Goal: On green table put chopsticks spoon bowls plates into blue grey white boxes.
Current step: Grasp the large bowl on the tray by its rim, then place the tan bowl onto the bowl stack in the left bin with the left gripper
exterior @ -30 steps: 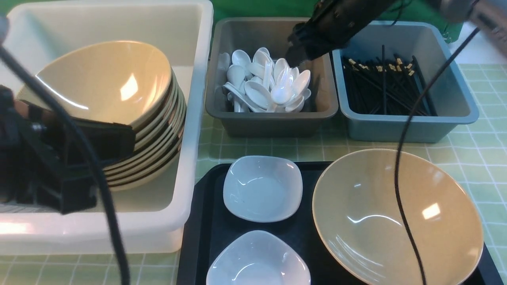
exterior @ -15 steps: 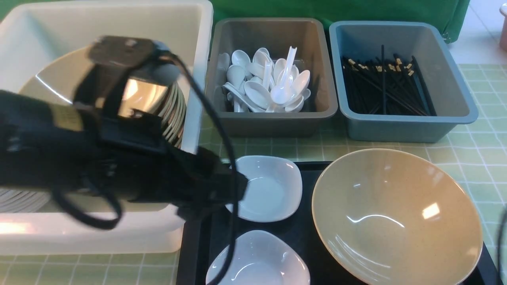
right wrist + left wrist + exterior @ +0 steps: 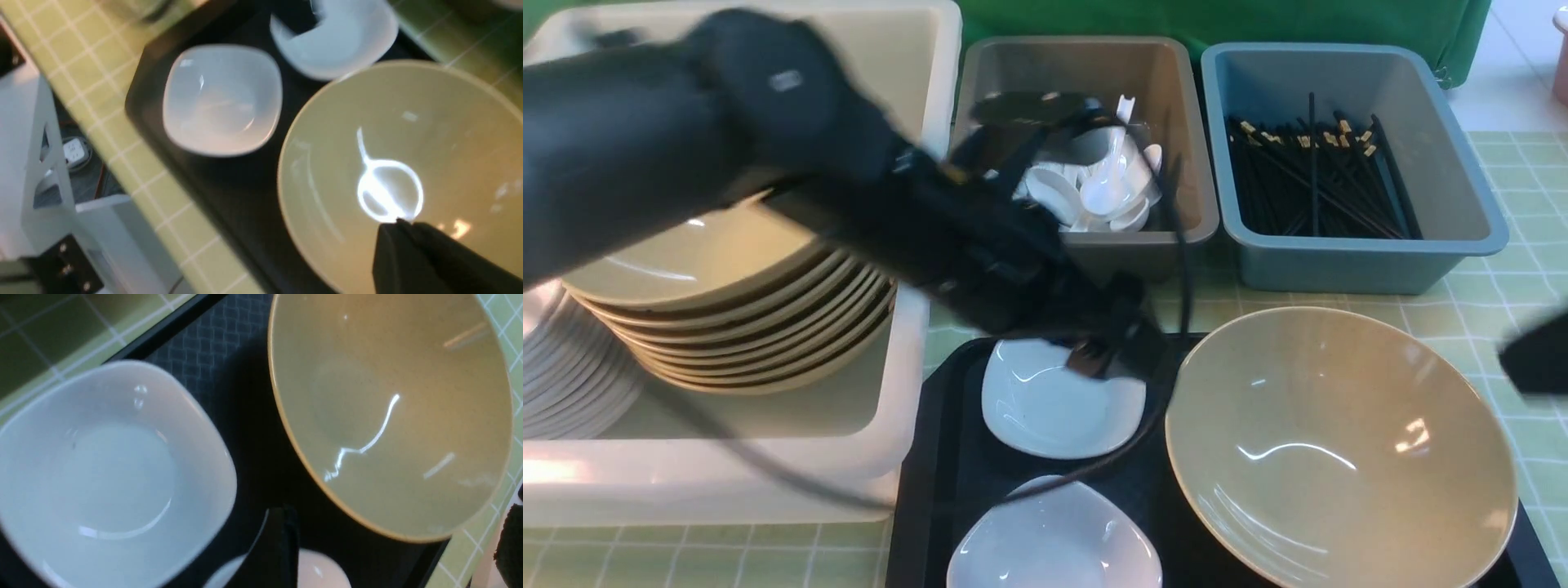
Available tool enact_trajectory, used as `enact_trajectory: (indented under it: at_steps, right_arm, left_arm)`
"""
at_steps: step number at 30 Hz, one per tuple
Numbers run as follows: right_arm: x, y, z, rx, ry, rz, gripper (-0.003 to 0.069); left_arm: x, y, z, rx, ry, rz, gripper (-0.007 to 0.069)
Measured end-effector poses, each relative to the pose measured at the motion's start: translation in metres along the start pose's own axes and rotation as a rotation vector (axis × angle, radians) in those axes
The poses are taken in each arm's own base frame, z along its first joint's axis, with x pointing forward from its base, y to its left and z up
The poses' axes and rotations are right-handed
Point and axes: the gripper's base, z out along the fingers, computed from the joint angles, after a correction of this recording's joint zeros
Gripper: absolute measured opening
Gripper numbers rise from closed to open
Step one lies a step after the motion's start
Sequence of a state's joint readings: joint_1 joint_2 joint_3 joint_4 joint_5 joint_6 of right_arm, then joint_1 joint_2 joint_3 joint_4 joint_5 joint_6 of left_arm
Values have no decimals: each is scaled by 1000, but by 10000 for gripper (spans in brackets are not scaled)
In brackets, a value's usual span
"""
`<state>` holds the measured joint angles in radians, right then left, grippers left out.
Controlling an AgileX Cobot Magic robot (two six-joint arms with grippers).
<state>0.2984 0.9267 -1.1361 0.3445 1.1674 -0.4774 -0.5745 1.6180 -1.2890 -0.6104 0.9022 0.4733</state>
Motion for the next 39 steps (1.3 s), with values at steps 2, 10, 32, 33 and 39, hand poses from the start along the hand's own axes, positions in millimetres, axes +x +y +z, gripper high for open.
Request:
enact_trajectory:
  at_steps: [2,10,32,33,39]
  right_arm:
    - [7,3,-1,1,-3,-5,22]
    - [27,17,-14,21,-57,-40,22]
    - [26,17,-16,32,-83,-41,28]
    - [26,16,-16,35,-87,-42,29]
    - [21,19,-16,13,-144,-87,33]
  left_arm:
    - [-5,3,8,5,11,2,664]
    - [-29,12,83,-2,139,26,664]
    - [-42,38,110,82,239,-56,15]
    - [-45,39,99,76,221,-37,17]
    - [-61,42,17,55,61,-51,17]
